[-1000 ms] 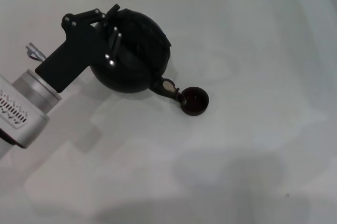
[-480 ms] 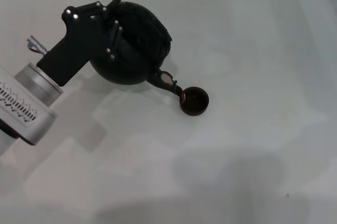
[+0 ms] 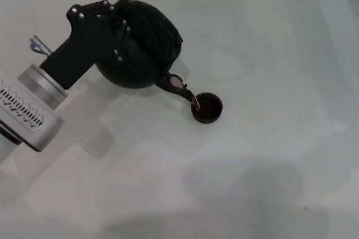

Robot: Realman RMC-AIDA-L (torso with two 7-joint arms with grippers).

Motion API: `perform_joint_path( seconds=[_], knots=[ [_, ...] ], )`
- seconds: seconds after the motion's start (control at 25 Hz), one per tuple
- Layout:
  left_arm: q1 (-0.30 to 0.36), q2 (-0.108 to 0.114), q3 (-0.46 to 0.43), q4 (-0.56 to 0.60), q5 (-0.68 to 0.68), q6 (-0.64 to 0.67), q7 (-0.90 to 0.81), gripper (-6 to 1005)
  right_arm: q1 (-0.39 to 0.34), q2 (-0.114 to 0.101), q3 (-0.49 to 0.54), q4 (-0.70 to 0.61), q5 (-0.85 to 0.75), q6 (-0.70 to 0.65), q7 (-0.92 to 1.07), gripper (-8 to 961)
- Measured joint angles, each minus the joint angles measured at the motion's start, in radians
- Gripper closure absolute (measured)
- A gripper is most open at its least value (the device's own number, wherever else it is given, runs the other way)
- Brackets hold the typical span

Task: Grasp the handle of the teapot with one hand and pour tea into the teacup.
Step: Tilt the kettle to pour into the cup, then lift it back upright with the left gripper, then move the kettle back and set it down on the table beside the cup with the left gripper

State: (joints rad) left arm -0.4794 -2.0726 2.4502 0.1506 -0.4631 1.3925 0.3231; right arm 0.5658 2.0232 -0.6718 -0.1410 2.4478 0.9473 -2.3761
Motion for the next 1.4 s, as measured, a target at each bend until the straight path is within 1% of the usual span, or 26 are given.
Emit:
perform_joint_path(
  seconds=[0.6, 0.84, 0.96, 1.12, 1.2, 1.4],
  knots=[
    [0.008, -0.006, -0.029, 0.010, -0.023, -0.024, -0.030, 900, 0.003, 0.000, 0.000, 0.009, 0.004, 0.008, 0.000, 121],
    [0.010, -0.004, -0.028, 0.011, -0.072, -0.024, -0.296, 900, 0.002, 0.002, 0.000, 0.009, 0.003, 0.008, 0.000, 121],
    [0.017, -0.006, -0.031, 0.011, -0.080, -0.024, -0.324, 900, 0.002, 0.002, 0.000, 0.009, 0.003, 0.008, 0.000, 121],
    [0.047, -0.010, -0.042, 0.027, -0.132, -0.025, -0.422, 900, 0.002, 0.002, 0.000, 0.009, 0.003, 0.008, 0.000, 120],
    [0.080, -0.011, -0.043, 0.063, -0.197, -0.031, -0.486, 899, 0.002, 0.002, 0.000, 0.009, 0.003, 0.008, 0.000, 119],
    [0.153, -0.015, -0.038, 0.137, -0.307, -0.037, -0.502, 899, 0.003, 0.001, 0.002, 0.010, 0.003, 0.005, 0.000, 119]
  ],
)
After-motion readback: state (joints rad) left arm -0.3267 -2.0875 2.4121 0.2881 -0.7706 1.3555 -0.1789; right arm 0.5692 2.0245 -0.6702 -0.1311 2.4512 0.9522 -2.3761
